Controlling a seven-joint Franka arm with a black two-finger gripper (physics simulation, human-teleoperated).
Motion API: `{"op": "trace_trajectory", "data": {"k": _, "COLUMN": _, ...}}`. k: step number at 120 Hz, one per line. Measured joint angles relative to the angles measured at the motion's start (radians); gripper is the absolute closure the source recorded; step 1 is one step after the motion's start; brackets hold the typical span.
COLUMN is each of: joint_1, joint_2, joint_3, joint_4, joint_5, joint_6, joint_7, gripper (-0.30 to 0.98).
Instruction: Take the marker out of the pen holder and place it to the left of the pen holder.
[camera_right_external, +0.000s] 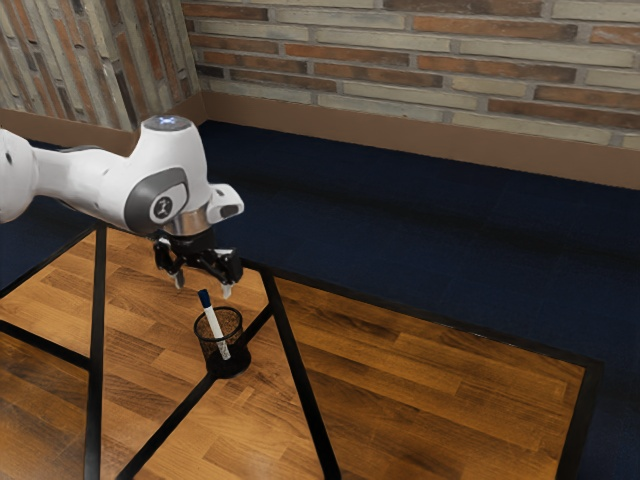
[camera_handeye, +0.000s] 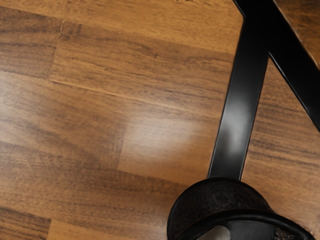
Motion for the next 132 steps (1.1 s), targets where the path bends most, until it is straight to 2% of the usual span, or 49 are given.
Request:
{"op": "trace_trajectory", "data": {"k": 8, "joint_1": -0.006, "joint_2": 0.008, "joint_3": -0.006, "joint_4": -0.005, "joint_5": -0.002, "joint_6": 0.031, "joint_7": 0.023, "gripper": 0.00}}
{"op": "trace_trajectory", "data": {"k": 27, "joint_1": 0.053, "joint_2": 0.025, "joint_3": -0.004, "joint_4": 0.001, "joint_5": -0.007, "joint_6": 0.080, "joint_7": 0.073, "gripper": 0.00}}
{"op": "trace_trajectory", "data": {"k": 52, "joint_1": 0.051, "joint_2": 0.062, "joint_3": -0.005, "joint_4": 0.002, "joint_5": -0.012, "joint_6": 0.128, "joint_7": 0.121, "gripper": 0.00}}
{"op": "trace_trajectory", "data": {"k": 132, "joint_1": 0.056, "joint_2": -0.054, "joint_3": -0.026, "joint_4": -0.139, "joint_5": -0.059, "joint_6": 0.175, "joint_7": 0.185, "gripper": 0.00}}
